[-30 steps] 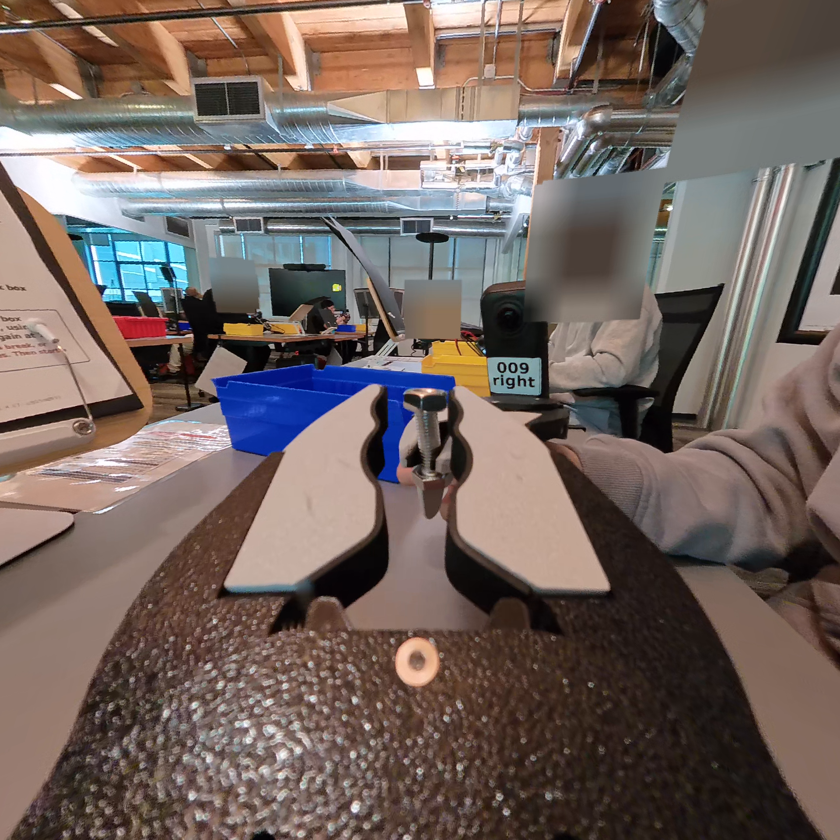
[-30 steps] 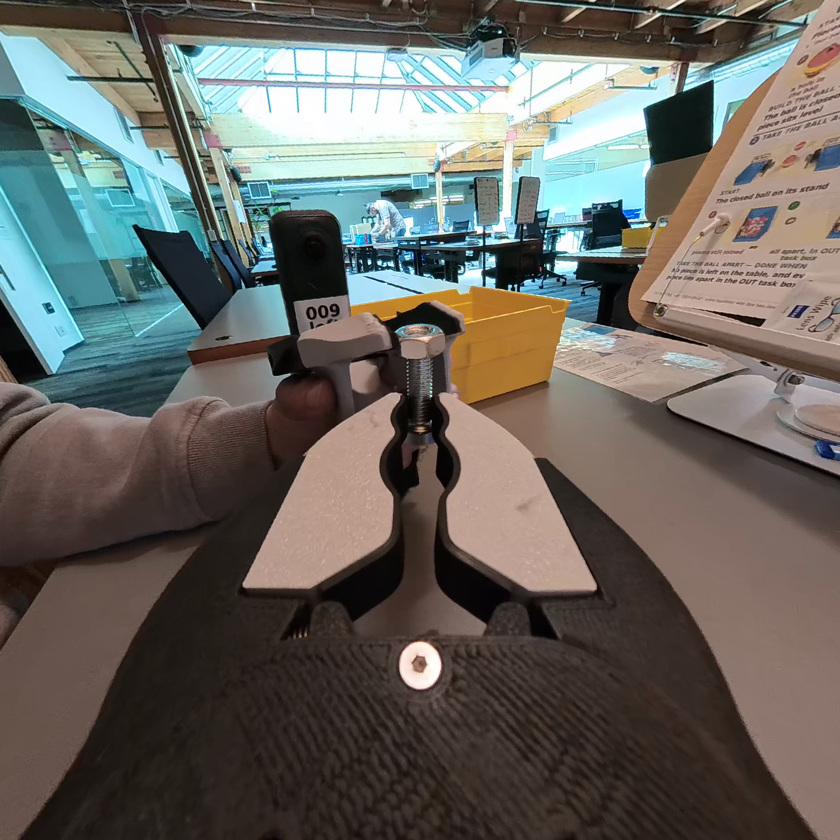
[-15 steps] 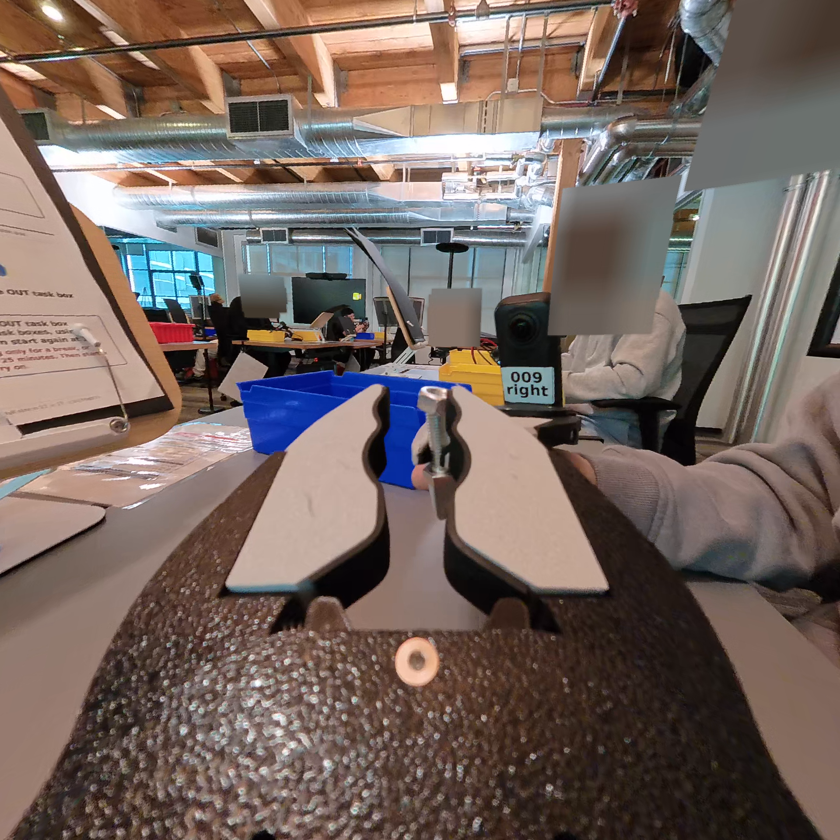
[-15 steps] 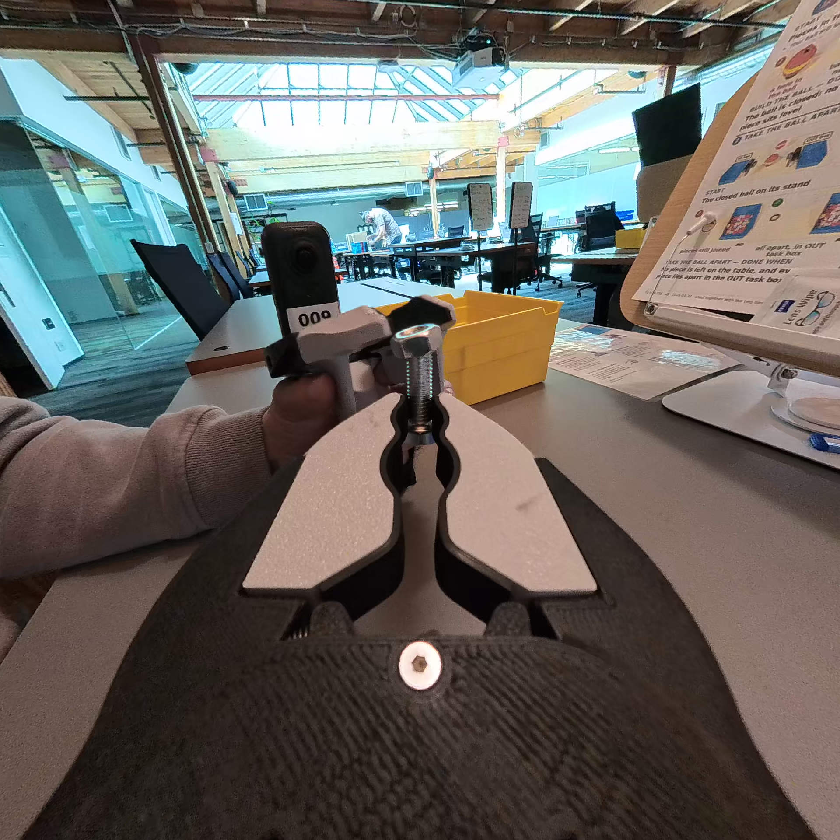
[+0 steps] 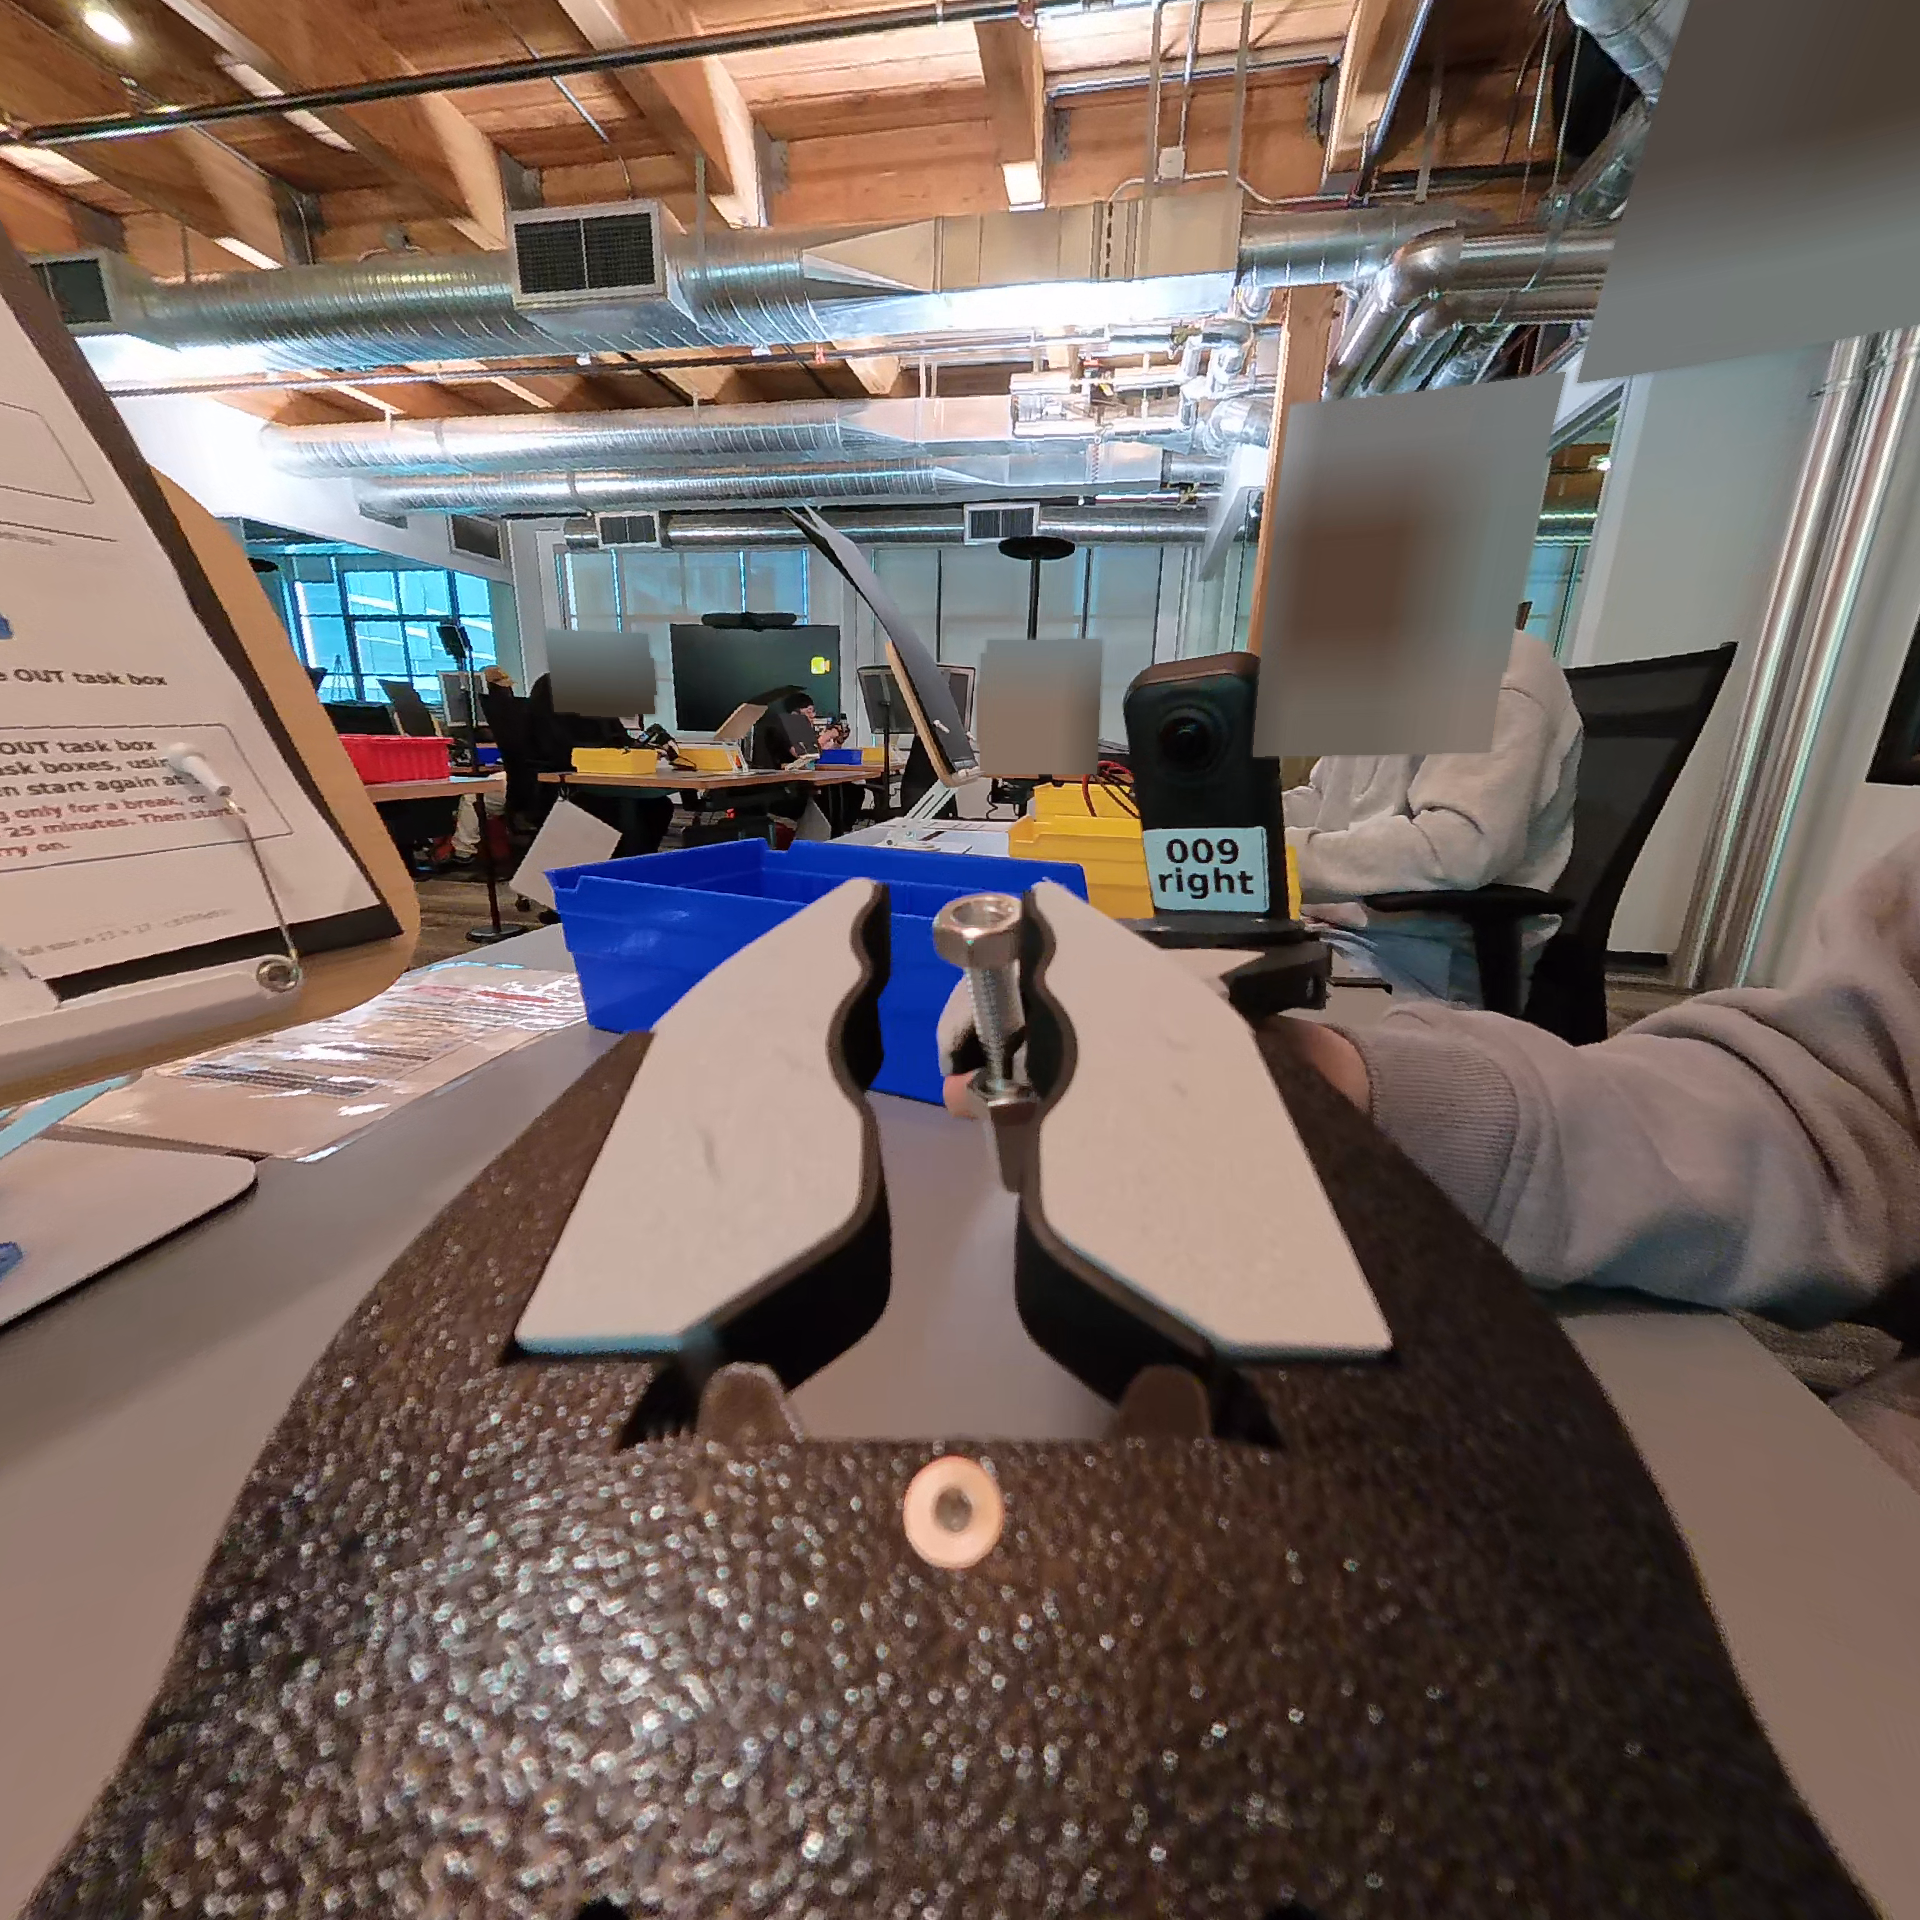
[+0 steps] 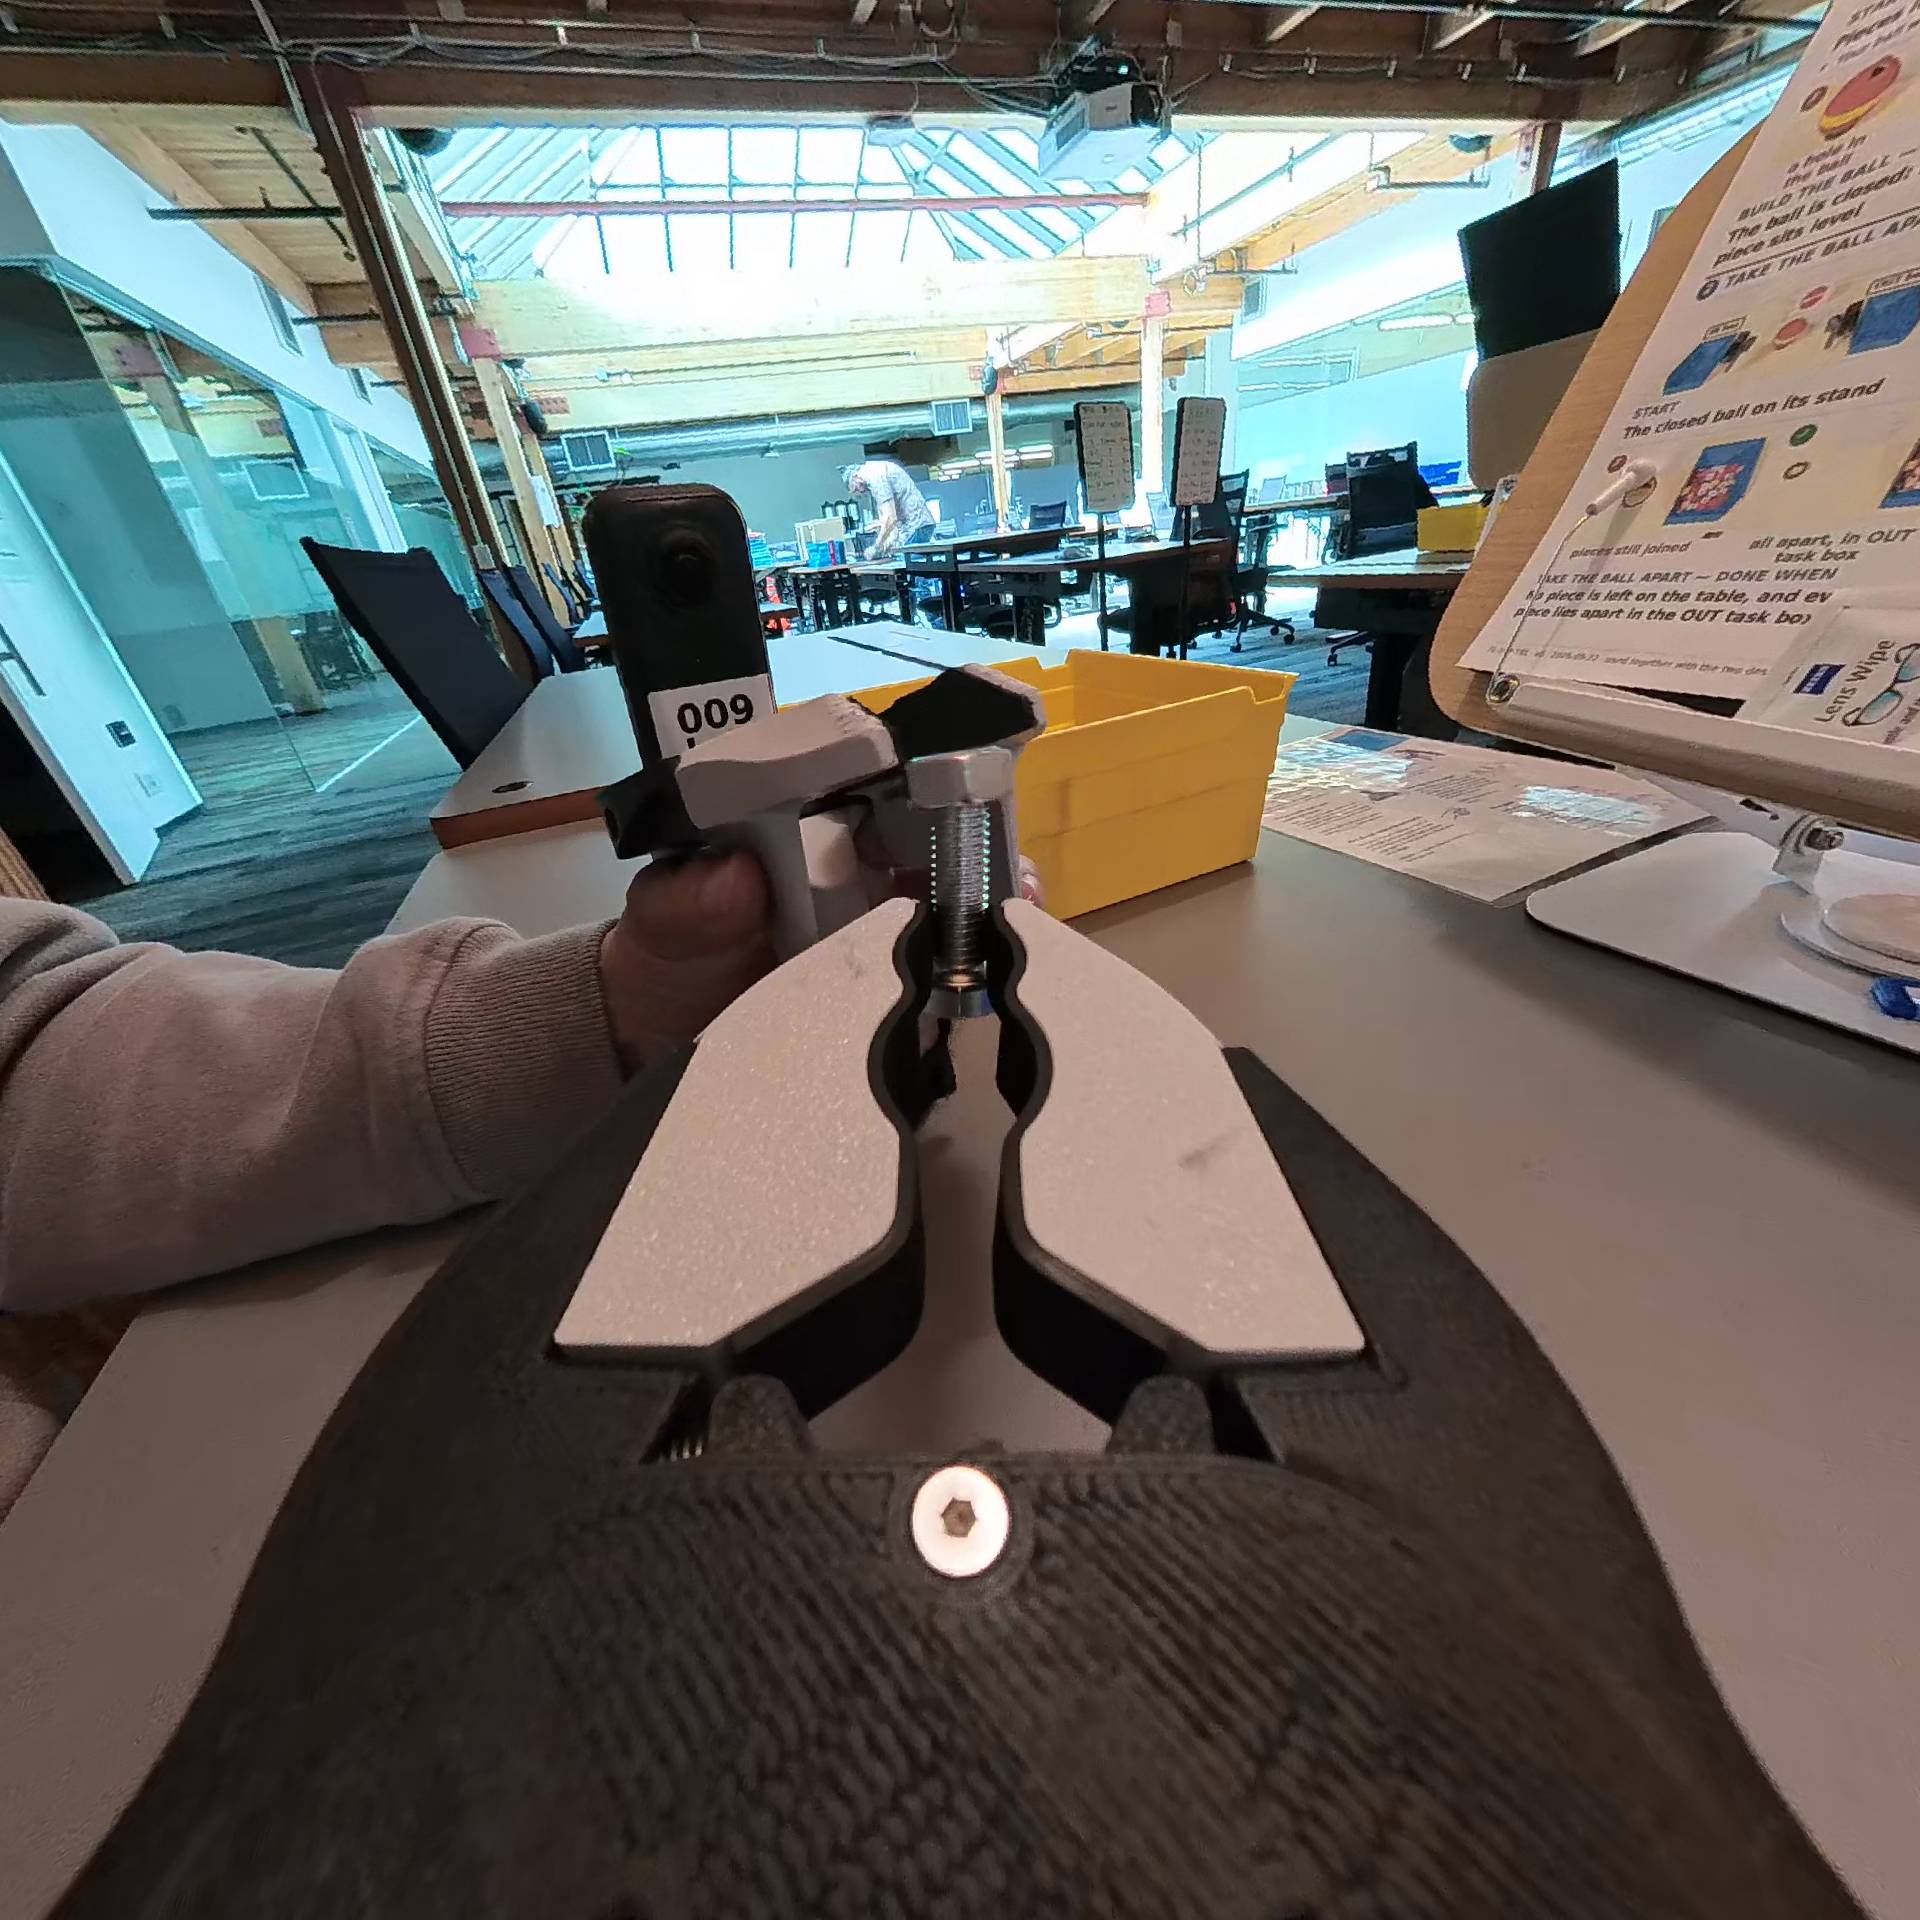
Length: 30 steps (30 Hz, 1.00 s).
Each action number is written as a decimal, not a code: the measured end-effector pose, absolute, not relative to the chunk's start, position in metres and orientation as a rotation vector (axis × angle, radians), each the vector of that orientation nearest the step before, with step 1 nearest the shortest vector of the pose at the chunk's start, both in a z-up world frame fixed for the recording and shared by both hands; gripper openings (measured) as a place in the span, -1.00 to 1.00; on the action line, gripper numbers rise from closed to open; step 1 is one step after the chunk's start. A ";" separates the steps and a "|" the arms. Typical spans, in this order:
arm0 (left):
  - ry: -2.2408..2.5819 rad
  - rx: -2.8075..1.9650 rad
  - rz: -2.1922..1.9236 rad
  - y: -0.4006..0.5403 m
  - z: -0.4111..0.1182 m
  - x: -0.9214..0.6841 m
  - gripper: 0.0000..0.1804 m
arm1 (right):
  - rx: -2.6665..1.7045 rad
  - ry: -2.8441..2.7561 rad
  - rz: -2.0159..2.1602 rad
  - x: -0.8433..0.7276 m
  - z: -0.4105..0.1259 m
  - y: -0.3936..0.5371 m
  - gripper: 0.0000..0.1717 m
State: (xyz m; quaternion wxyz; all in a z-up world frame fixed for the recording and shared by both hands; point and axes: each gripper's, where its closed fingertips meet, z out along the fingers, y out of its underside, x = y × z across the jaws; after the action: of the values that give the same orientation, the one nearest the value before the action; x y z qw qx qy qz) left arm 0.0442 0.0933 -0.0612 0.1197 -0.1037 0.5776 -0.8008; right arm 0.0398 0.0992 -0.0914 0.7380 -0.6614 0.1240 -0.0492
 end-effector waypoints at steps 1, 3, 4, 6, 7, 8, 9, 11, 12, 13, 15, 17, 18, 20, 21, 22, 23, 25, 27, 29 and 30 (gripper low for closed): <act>1.686 -0.306 -2.339 0.094 -0.061 0.045 -0.75 | -1.450 0.273 -0.111 0.040 -0.091 0.099 -0.90; 1.682 -0.314 -2.338 0.095 -0.061 0.046 -0.75 | -1.448 0.273 -0.114 0.040 -0.090 0.098 -0.90; 1.681 -0.314 -2.339 0.095 -0.061 0.046 -0.75 | -1.444 0.272 -0.115 0.040 -0.089 0.098 -0.90; 1.678 -0.312 -2.347 0.095 -0.060 0.045 -0.76 | -1.444 0.270 -0.116 0.040 -0.089 0.098 -0.90; 1.678 -0.308 -2.353 0.094 -0.060 0.044 -0.76 | -1.446 0.268 -0.117 0.040 -0.089 0.098 -0.90; 1.679 -0.302 -2.361 0.093 -0.060 0.043 -0.75 | -1.447 0.267 -0.114 0.039 -0.089 0.098 -0.89; 1.681 -0.300 -2.365 0.092 -0.060 0.042 -0.75 | -1.447 0.267 -0.113 0.039 -0.090 0.099 -0.89; 1.685 -0.295 -2.361 0.090 -0.060 0.041 -0.75 | -1.456 0.262 -0.114 0.038 -0.091 0.100 -0.89; 1.690 -0.290 -2.359 0.089 -0.060 0.041 -0.75 | -1.462 0.259 -0.119 0.038 -0.092 0.101 -0.89; 1.696 -0.280 -2.356 0.088 -0.060 0.040 -0.77 | -1.468 0.258 -0.126 0.038 -0.092 0.101 -0.90; 1.711 -0.260 -2.352 0.087 -0.061 0.038 -0.84 | -1.473 0.257 -0.131 0.038 -0.093 0.101 -0.90; 1.717 -0.257 -2.345 0.087 -0.061 0.038 -0.85 | -1.475 0.258 -0.132 0.039 -0.093 0.101 -0.90; 1.724 -0.254 -2.338 0.087 -0.062 0.038 -0.85 | -1.479 0.256 -0.137 0.039 -0.094 0.101 -0.90; 1.737 -0.244 -2.317 0.087 -0.063 0.038 -0.84 | -1.490 0.250 -0.149 0.039 -0.095 0.101 -0.90; 1.741 -0.241 -2.310 0.088 -0.063 0.038 -0.84 | -1.494 0.248 -0.154 0.039 -0.095 0.102 -0.90; 1.745 -0.239 -2.308 0.088 -0.063 0.037 -0.83 | -1.496 0.247 -0.155 0.038 -0.095 0.102 -0.90; 1.750 -0.240 -2.310 0.088 -0.064 0.037 -0.83 | -1.498 0.246 -0.156 0.038 -0.096 0.102 -0.90; 1.756 -0.243 -2.319 0.087 -0.064 0.037 -0.82 | -1.499 0.244 -0.155 0.038 -0.096 0.102 -0.90; 1.752 -0.238 -2.325 0.087 -0.064 0.036 -0.82 | -1.492 0.245 -0.148 0.038 -0.095 0.102 -0.89; 1.752 -0.238 -2.323 0.087 -0.063 0.037 -0.82 | -1.489 0.246 -0.144 0.038 -0.094 0.102 -0.90; 1.750 -0.236 -2.324 0.087 -0.063 0.036 -0.82 | -1.489 0.246 -0.142 0.038 -0.095 0.102 -0.89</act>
State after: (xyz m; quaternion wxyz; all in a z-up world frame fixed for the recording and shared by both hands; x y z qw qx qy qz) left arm 0.0364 0.0870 -0.0633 0.1110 -0.0804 0.5959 -0.7913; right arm 0.0377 0.1021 -0.0947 0.7261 -0.6754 0.1117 -0.0643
